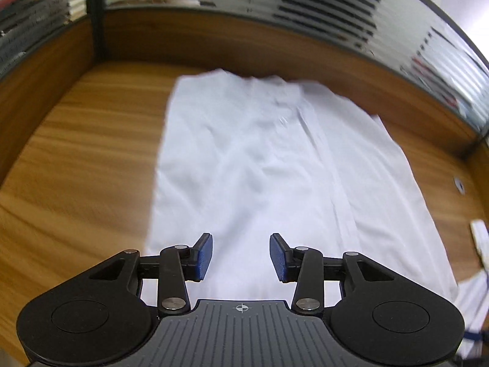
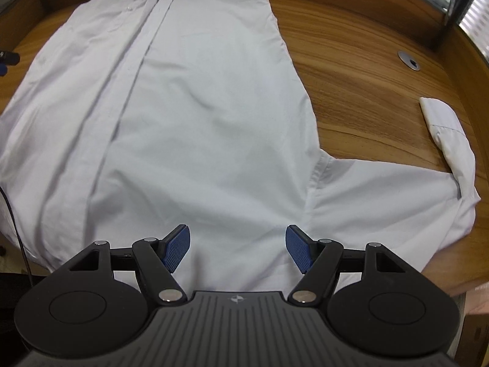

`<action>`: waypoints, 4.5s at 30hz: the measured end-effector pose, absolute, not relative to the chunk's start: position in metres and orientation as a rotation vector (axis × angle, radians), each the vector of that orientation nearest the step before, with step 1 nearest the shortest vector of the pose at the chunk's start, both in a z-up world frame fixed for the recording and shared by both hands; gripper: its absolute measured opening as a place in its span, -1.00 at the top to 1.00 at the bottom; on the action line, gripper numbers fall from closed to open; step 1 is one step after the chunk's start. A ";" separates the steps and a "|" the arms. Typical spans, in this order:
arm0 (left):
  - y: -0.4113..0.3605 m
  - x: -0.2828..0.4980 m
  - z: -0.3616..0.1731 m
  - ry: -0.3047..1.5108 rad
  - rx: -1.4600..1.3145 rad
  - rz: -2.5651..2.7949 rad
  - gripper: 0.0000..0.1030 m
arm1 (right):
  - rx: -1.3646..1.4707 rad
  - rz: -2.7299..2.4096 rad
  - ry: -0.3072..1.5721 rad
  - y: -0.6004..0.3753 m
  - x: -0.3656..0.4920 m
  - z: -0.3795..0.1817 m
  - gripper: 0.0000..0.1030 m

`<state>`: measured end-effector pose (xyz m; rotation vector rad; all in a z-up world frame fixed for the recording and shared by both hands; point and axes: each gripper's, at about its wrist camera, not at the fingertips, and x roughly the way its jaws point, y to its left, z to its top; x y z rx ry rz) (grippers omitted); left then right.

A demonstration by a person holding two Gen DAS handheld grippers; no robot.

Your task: Fold clothes

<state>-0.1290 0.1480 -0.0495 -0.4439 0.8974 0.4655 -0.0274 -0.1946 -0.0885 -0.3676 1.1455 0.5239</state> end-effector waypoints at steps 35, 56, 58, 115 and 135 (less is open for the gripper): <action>0.018 -0.123 -0.083 0.983 -0.120 0.283 0.95 | -0.380 0.579 1.144 -0.205 -0.027 -0.119 -0.60; 0.136 -0.315 -0.031 0.875 -0.493 1.048 0.96 | -0.426 0.597 1.201 -0.199 -0.015 -0.119 -0.64; 0.145 -0.330 -0.036 0.896 -0.522 1.099 0.96 | -0.436 0.601 1.207 -0.198 -0.014 -0.119 -0.67; 0.184 -0.333 -0.053 0.904 -0.568 1.155 0.84 | -0.497 0.612 1.237 -0.197 -0.004 -0.126 -0.96; 0.183 -0.338 -0.041 0.995 -0.418 0.714 -0.17 | -0.524 0.599 1.197 -0.161 -0.018 -0.097 -0.84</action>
